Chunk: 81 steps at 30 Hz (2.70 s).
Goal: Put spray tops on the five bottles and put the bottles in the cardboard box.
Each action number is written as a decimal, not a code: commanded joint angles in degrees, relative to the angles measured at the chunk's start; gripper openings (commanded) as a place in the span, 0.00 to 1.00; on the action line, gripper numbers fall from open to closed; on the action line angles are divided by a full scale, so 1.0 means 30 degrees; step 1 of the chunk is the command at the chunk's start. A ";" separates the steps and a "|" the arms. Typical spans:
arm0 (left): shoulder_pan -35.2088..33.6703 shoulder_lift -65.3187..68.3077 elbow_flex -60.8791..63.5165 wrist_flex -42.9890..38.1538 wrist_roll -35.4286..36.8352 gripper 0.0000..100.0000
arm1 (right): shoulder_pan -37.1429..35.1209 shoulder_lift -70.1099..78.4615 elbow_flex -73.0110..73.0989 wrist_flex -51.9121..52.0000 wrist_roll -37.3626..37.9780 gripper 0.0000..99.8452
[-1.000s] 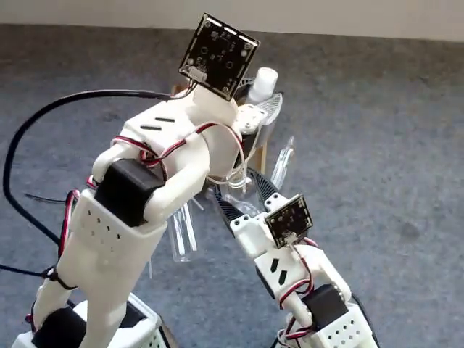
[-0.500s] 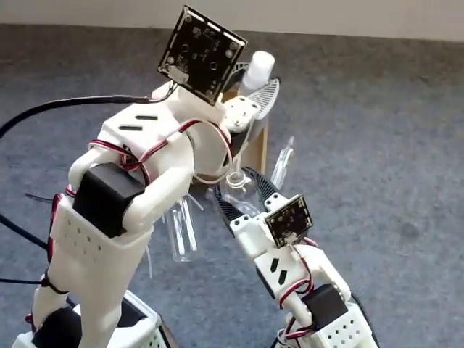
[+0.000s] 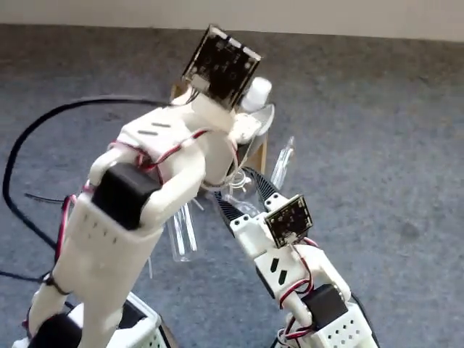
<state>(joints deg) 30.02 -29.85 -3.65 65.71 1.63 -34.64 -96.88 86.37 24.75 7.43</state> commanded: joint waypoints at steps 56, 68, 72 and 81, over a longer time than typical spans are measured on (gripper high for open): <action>-0.1919 -1.0857 1.0535 -0.2930 -0.2432 0.16 | -0.0103 -0.0337 -0.0249 0.0161 0.0410 0.00; -0.8777 -1.0886 0.8982 0.3546 -0.2374 0.16 | 0.0923 0.1480 -0.4000 -0.0103 0.2520 0.00; -0.9099 -1.0916 1.2147 0.1963 -0.2374 0.16 | 0.0923 0.6081 -0.7780 -0.0103 0.1788 0.00; -0.9070 -1.0974 1.8125 -0.1729 -0.2286 0.19 | 0.0659 1.5370 -1.3700 -0.0718 -0.1231 0.00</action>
<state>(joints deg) 3.65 -61.93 47.25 64.22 -5.49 -32.62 -59.69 53.41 25.27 5.67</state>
